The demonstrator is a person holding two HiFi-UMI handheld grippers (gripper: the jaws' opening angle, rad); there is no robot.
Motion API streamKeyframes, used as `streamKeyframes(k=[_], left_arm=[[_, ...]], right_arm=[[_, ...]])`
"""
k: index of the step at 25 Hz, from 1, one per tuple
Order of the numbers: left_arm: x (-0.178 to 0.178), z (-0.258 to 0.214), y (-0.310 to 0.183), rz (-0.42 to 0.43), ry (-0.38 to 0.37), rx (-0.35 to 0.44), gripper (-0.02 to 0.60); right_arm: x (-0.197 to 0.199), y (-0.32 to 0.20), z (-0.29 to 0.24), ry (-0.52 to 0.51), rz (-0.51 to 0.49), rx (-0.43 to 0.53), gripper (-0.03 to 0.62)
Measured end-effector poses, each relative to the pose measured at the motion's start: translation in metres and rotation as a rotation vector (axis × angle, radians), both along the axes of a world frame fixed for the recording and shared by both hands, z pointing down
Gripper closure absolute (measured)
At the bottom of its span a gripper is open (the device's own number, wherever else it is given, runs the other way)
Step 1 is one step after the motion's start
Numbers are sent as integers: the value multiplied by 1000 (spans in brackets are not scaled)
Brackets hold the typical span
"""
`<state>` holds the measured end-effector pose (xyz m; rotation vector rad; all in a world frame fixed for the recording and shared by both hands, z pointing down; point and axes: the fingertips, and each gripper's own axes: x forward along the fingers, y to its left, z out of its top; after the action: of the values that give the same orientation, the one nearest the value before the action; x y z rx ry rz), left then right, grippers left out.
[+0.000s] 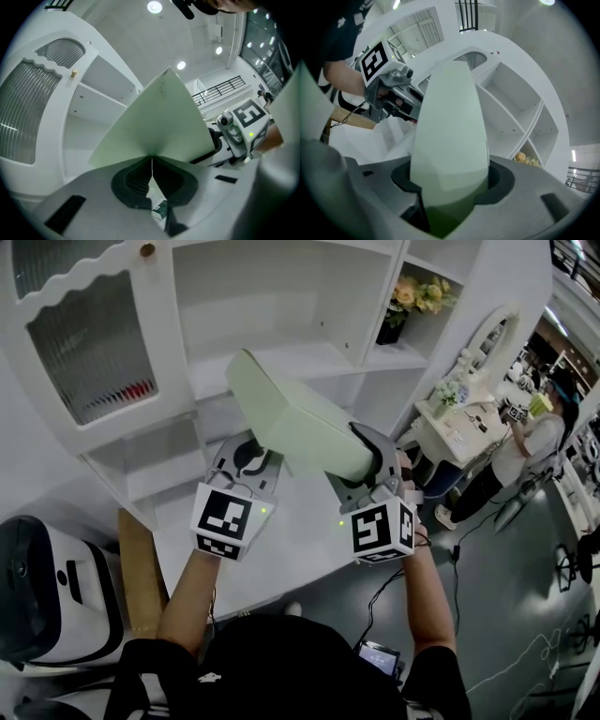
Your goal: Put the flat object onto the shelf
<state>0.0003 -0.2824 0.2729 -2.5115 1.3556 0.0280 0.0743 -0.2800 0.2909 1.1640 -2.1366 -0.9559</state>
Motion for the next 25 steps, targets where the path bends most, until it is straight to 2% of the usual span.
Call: streamKeyframes(k=[9, 15, 25], left_arm=[[-8, -23, 0, -8, 11, 45, 575], [-6, -29, -9, 0, 43, 33, 575], [-7, -40, -20, -30, 41, 55, 575]], right_arm=[[-7, 0, -28, 89, -7, 60, 322], [-8, -12, -39, 151, -14, 110, 322], [-9, -25, -56, 194, -46, 157, 322]])
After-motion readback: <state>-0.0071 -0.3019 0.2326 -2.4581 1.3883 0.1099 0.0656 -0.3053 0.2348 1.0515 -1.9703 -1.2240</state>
